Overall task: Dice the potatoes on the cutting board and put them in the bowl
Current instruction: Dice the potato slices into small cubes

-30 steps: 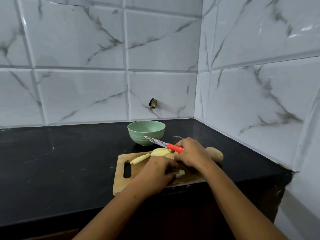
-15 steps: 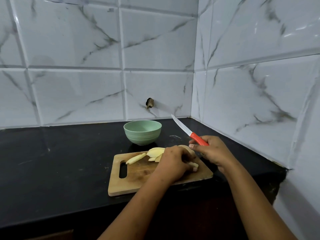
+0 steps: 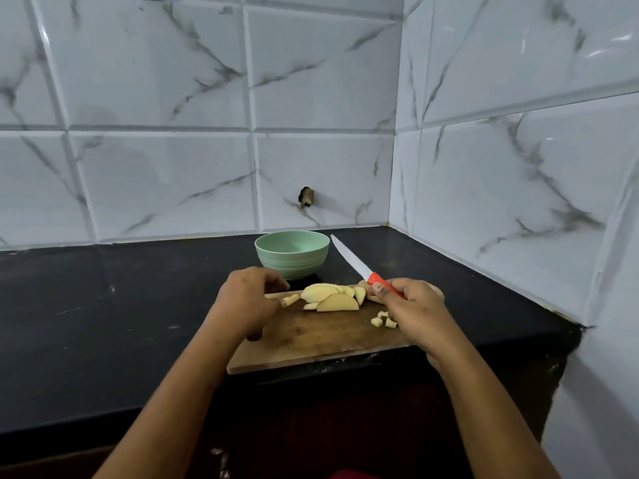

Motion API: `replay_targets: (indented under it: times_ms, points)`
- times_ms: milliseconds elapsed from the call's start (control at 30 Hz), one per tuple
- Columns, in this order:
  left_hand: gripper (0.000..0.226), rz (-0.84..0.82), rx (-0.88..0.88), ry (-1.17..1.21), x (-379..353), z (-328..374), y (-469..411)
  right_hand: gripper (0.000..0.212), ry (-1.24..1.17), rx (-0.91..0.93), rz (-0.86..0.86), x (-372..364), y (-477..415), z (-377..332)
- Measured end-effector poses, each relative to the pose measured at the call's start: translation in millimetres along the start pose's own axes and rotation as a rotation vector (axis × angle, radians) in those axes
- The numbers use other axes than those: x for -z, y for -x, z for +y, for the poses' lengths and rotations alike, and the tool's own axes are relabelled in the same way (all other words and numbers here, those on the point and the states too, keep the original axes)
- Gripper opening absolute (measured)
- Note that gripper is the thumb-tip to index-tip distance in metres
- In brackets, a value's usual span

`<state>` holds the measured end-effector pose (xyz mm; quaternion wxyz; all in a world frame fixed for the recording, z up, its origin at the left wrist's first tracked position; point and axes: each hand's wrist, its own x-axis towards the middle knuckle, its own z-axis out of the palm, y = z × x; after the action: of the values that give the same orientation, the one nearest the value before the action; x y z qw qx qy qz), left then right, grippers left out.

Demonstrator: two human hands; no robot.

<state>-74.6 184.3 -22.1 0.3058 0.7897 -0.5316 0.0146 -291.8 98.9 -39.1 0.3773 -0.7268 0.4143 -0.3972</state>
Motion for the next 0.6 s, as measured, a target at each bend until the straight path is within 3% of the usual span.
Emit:
replay_targets:
  times_ms: [133, 333, 600]
  points:
    - [0.017, -0.040, -0.006, -0.158, -13.6, -12.4, 1.4, 0.028, 0.002, 0.025, 0.029, -14.6, 6.5, -6.8]
    - [0.004, -0.085, 0.010, -0.102, -13.4, -14.1, -1.1, 0.027, 0.077, 0.062, 0.000, -24.8, 12.9, -9.4]
    - [0.010, -0.125, -0.071, 0.007, -3.5, -4.1, 39.8, 0.020, 0.206, 0.094, -0.076, -16.3, 33.2, -7.7]
